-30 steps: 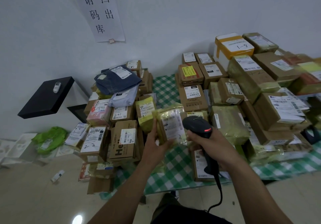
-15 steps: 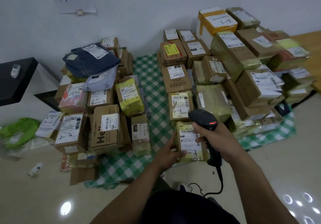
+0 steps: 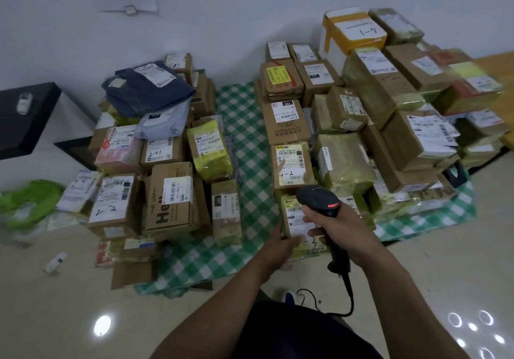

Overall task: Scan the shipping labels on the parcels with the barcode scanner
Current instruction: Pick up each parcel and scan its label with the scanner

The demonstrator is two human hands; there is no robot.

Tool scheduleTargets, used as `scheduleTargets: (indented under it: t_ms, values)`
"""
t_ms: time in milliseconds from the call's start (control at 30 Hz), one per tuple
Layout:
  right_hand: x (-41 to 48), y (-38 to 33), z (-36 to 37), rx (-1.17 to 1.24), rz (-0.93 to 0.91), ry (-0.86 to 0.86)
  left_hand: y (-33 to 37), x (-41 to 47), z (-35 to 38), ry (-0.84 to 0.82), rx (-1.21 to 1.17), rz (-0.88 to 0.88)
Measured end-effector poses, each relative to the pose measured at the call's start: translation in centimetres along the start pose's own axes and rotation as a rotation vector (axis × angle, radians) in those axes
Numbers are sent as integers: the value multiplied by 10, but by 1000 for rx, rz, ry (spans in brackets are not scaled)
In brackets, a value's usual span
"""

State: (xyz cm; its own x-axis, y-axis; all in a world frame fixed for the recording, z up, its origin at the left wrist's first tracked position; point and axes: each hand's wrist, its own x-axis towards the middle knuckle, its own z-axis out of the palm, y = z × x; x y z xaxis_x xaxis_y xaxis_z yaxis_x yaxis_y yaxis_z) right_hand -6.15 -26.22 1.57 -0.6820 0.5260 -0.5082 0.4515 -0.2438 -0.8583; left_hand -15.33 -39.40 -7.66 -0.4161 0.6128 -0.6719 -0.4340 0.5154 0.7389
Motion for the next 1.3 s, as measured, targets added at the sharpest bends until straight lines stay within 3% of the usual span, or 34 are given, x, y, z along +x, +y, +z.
scheduleTargets:
  t_ms: [267, 433, 667, 800, 867, 1100, 1200, 1300]
  values:
    - [3, 5, -6, 8, 11, 44, -9, 7, -11, 60, -105, -29]
    - [5, 5, -9, 12, 13, 46, -2, 7, -4, 87, -48, 40]
    - [9, 5, -2, 7, 27, 13, 10, 18, -8, 55, 52, 10]
    - [17, -3, 13, 18, 20, -39, 15, 11, -25, 57, 1, 73]
    - [22, -10, 27, 17, 0, -86, 19, 7, -39, 125, -7, 128]
    - [42, -54, 89, 20, -116, -199, 63, -1, -125, 687, 174, 385]
    - [52, -80, 108, 11, -157, -223, 84, 21, -165, 799, 422, 408]
    - [62, -101, 119, -1, -174, -218, 103, 47, -196, 773, 593, 368]
